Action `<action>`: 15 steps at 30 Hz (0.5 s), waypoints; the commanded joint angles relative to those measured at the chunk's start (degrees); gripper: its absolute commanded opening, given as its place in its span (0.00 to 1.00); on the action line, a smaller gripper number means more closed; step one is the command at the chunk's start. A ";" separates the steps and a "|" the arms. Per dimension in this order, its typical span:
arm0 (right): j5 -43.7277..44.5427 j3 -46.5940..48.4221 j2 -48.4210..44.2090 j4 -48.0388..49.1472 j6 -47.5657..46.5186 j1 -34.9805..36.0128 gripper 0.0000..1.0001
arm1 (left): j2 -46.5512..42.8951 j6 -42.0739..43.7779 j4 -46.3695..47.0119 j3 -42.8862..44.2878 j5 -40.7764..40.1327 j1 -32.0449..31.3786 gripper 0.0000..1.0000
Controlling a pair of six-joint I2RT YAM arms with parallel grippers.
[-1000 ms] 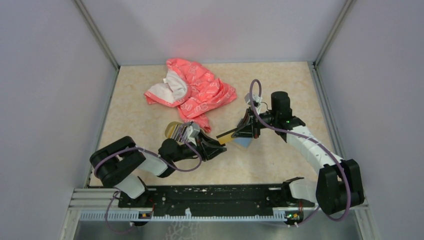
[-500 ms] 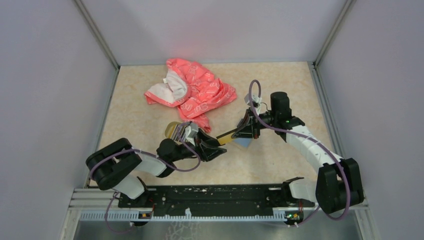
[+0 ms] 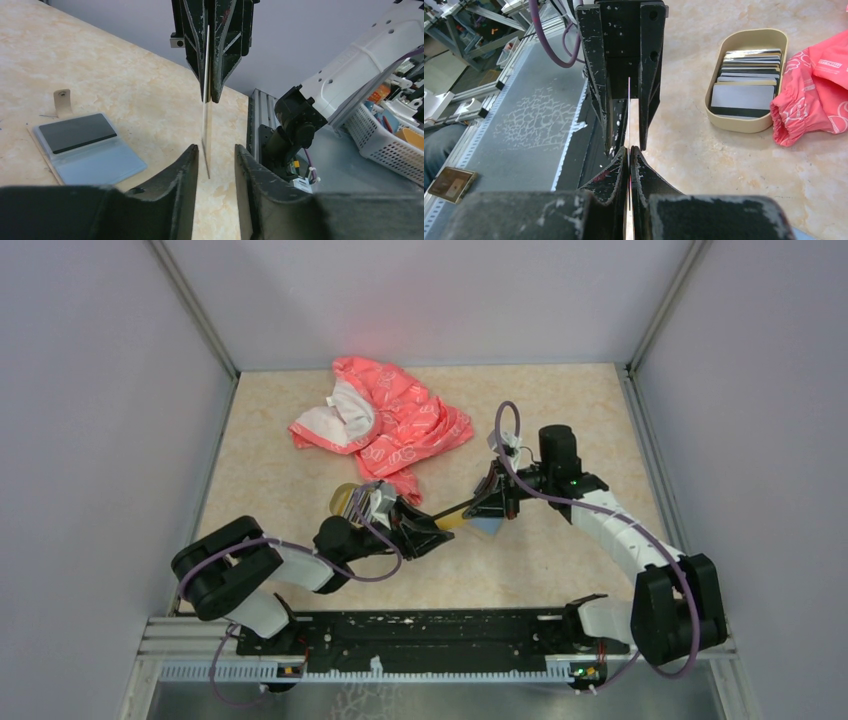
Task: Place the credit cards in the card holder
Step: Insert the credit card into the card holder.
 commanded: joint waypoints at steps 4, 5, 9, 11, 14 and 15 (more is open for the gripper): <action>-1.67 0.50 0.25 -0.89 -2.64 0.75 0.00 | -1.25 -0.39 16.15 1.16 -0.27 0.26 0.09; -1.67 0.54 0.30 -1.24 -3.01 0.72 0.00 | -1.24 -0.40 16.16 1.09 -0.02 0.34 0.00; -0.57 2.33 0.21 -7.30 -9.53 0.76 0.19 | -1.86 -1.75 15.10 0.23 1.63 1.46 0.00; 2.44 5.88 0.24 -19.92 -19.99 0.70 0.38 | -3.24 -3.77 9.92 0.35 4.86 3.29 0.00; 7.80 11.67 0.42 -33.35 -33.16 0.62 0.54 | -8.27 -4.19 -9.55 2.78 12.08 6.52 0.00; 8.86 12.58 0.31 -35.17 -35.11 0.53 0.56 | -10.14 -1.99 -21.49 4.32 13.73 7.12 0.00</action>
